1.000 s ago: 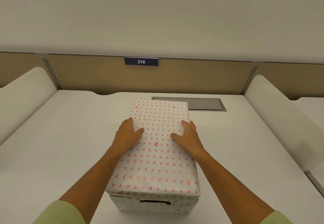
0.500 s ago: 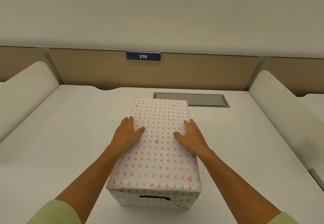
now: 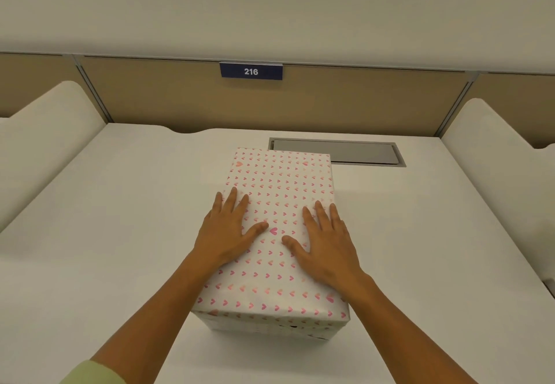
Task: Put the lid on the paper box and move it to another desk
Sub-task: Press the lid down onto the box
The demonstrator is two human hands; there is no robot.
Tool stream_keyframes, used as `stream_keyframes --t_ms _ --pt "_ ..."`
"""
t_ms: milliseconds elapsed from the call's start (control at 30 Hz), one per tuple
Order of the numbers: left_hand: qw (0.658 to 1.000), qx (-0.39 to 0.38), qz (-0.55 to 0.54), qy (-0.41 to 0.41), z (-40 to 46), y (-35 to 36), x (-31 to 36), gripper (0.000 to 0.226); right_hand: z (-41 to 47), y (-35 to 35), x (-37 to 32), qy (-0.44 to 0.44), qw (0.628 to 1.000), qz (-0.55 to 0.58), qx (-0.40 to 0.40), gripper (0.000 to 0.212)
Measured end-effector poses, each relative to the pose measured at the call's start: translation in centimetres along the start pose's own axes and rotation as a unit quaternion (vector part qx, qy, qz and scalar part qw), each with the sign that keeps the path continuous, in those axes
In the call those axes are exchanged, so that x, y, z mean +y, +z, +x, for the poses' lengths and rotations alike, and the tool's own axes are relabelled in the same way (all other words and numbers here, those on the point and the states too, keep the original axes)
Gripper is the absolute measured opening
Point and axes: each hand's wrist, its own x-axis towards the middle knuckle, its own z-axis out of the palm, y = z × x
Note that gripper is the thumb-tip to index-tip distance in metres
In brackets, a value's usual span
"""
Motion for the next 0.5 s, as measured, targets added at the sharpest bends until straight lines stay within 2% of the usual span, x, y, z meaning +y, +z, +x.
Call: stream_keyframes --t_ms 500 --pt "0.997 0.037 0.050 0.034 0.3 2.7 -0.9 0.095 -0.1 1.7 0.2 0.004 0.999 -0.051 0.016 0.099"
